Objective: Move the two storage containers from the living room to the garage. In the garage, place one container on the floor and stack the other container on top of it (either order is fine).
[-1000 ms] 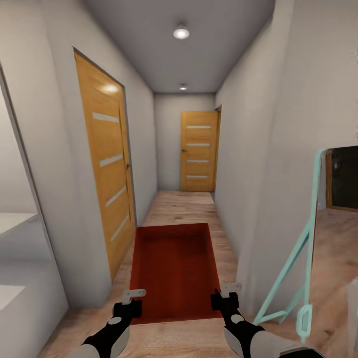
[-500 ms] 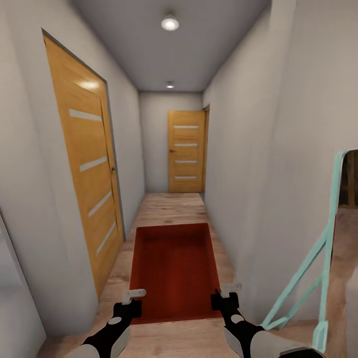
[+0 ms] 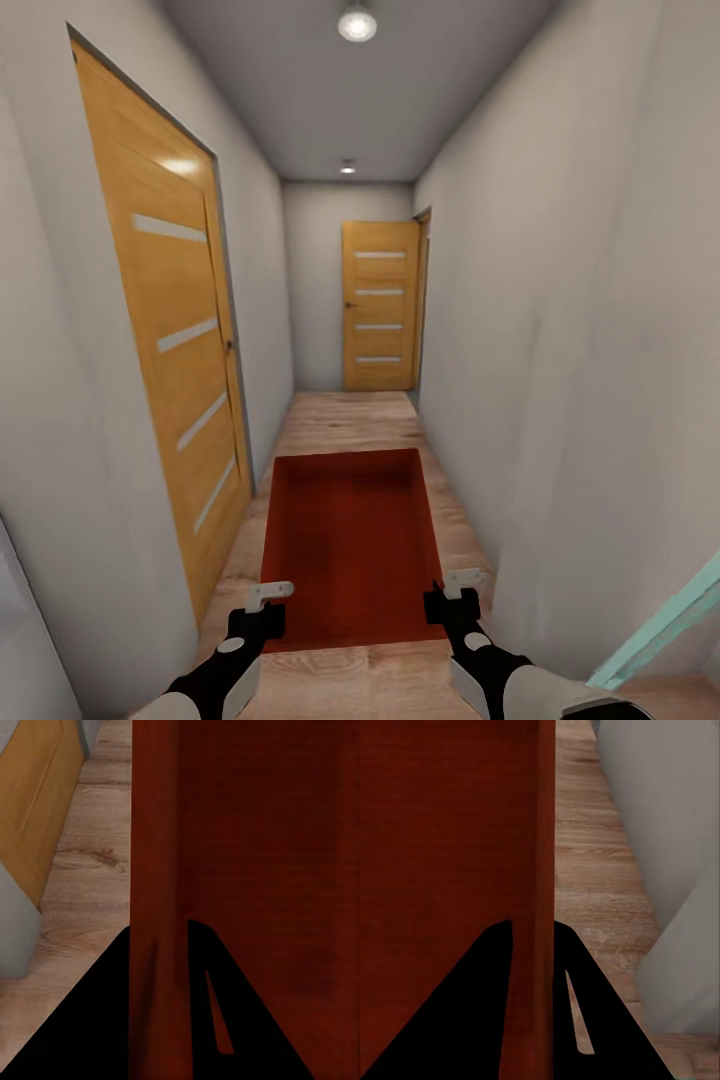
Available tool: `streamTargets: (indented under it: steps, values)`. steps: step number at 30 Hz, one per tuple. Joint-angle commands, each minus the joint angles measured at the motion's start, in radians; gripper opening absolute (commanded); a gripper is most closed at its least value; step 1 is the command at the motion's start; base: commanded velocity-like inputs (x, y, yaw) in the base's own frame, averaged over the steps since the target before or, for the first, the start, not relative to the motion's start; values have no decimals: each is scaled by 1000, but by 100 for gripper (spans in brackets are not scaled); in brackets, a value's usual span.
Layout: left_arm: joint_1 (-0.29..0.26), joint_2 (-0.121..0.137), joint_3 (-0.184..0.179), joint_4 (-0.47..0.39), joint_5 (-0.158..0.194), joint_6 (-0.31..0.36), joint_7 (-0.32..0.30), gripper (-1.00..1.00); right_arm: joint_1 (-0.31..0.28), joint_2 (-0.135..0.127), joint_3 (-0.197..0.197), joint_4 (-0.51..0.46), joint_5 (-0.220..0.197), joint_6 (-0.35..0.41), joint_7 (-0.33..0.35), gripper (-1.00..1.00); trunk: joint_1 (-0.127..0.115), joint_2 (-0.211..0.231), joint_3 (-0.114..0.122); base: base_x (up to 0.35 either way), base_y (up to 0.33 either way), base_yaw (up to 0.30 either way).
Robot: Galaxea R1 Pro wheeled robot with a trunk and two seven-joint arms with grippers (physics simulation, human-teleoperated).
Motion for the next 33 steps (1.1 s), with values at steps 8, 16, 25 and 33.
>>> streamTargets:
  steps: [8,16,25,33]
  values:
    - [-1,20,-33,-4,2,-46,6,-100,-1,-4,-57,3,15,2,-4,-100,1,-1,-2,321,82,0]
    - [-1,20,-33,-4,2,-46,5,-100,-1,-4,-57,3,15,2,-4,-100,1,-1,-2,324,4,0]
    - [-1,20,-33,-3,3,-46,-12,-100,-1,-4,-57,3,15,2,-4,-100,1,-1,-2,324,0,0]
    - [-1,20,-32,-4,3,-46,-15,-100,-1,-4,-57,3,15,2,-4,-100,1,-1,-2,324,0,0]
